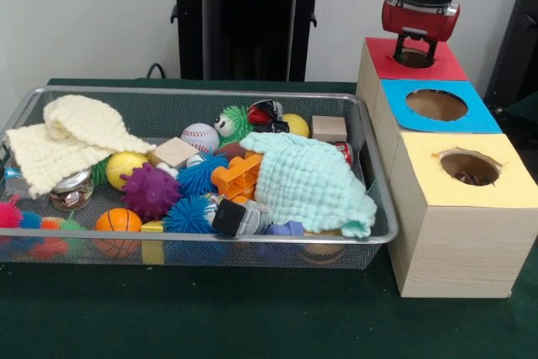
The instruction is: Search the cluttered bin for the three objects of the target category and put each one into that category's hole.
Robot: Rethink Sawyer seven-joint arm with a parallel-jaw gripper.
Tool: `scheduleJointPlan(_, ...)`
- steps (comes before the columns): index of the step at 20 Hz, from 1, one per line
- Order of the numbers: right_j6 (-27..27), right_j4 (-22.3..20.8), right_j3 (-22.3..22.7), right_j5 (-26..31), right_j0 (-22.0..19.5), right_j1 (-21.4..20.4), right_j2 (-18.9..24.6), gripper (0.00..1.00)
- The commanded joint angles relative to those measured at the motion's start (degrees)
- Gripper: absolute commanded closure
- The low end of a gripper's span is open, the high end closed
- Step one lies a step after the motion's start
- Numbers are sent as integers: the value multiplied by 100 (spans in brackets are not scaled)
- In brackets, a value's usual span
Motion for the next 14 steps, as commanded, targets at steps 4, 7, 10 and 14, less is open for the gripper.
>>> scheduleJointPlan(4,940,68,-269,-155,-131,42,183,100)
scheduleJointPlan(7,872,38,-389,-73,-37,84,52,100)
scheduleJointPlan(10,915,82,-293,-39,-156,-82,209,100)
scheduleJointPlan(14,776,64,-414,1237,-156,-987,17,100)
